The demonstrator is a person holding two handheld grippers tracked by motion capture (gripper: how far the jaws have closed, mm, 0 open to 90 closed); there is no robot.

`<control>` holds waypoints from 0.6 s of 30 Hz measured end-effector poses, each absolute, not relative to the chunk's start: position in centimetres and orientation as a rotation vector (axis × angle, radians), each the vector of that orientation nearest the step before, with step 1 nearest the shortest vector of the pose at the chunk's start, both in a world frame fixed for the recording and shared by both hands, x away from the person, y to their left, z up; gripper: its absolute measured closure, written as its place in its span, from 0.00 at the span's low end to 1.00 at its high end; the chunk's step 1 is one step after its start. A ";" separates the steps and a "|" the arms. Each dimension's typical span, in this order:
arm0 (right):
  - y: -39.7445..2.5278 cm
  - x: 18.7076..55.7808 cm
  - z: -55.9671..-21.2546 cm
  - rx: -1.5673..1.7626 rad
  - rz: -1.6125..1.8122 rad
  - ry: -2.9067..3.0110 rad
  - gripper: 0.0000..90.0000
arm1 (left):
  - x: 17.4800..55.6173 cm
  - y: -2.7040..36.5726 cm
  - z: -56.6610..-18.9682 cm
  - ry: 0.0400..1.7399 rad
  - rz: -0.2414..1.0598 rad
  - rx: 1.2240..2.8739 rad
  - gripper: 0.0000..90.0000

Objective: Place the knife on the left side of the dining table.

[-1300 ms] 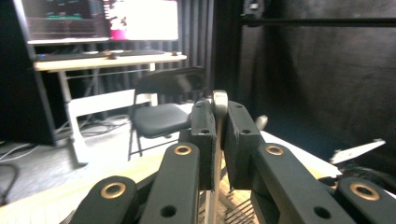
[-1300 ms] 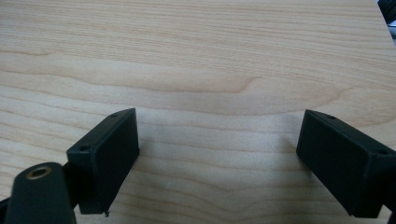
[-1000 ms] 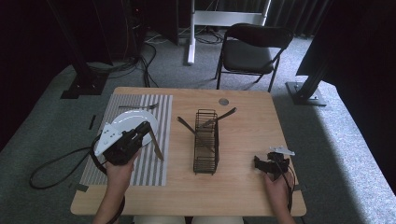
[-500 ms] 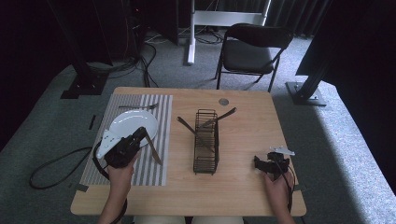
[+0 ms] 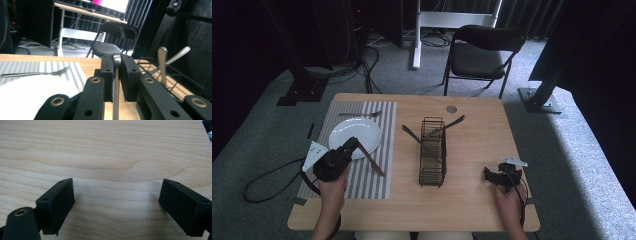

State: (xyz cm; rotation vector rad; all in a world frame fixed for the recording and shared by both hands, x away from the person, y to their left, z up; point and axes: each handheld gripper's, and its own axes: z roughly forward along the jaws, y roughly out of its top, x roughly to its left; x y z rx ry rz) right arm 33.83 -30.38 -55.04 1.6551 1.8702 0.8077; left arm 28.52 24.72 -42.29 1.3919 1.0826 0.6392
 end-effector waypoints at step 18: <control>-30.4 33.8 -55.0 1.655 0.808 1.870 0.13 | 29.0 29.4 -45.6 1.266 0.694 1.266 0.84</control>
